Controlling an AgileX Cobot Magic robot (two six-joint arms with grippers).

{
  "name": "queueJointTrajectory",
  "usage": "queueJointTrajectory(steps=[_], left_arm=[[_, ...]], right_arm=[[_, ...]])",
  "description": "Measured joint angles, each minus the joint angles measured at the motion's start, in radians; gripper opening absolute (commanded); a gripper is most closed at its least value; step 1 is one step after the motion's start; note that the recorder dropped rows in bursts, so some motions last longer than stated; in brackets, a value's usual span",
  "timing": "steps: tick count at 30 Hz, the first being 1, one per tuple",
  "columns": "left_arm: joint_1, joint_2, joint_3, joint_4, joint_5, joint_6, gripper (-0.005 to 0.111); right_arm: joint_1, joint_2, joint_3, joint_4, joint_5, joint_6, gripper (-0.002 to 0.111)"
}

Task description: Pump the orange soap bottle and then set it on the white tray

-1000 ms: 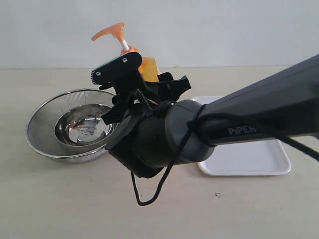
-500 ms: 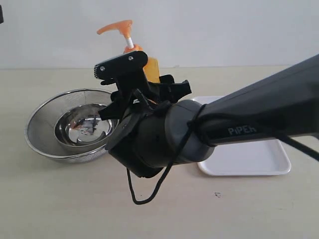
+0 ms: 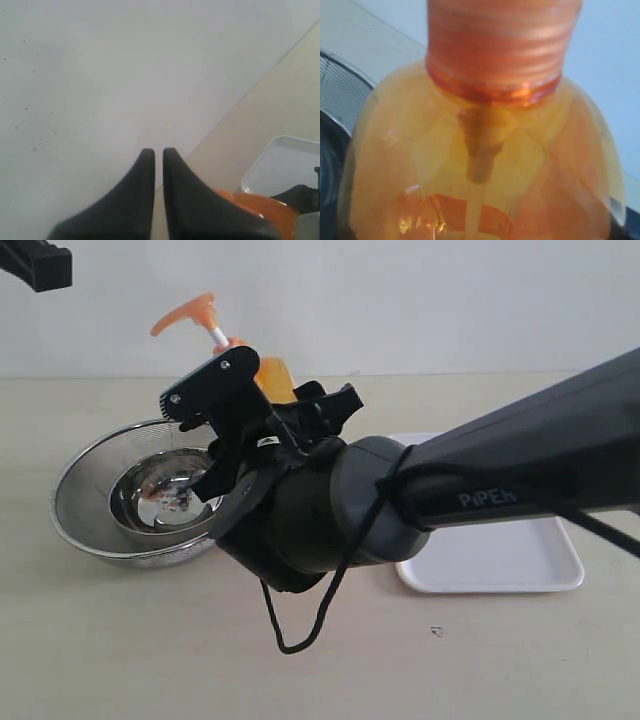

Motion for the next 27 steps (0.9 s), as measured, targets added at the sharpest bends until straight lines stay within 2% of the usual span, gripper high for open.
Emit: queueJointTrajectory(steps=[9,16,27], left_arm=[[0.0,0.003,-0.085,0.141,-0.004,-0.153,0.005],[0.0,0.023,-0.09,0.163,-0.013,-0.186,0.005],[0.0,0.063,-0.09,0.216,-0.172,-0.204,0.005]], right_arm=[[-0.002,0.0,0.0,0.0,0.0,0.003,0.0],[-0.027,0.0,0.0,0.0,0.0,0.045,0.0],[-0.029,-0.007,-0.002,-0.011,0.048,0.042,0.0]])
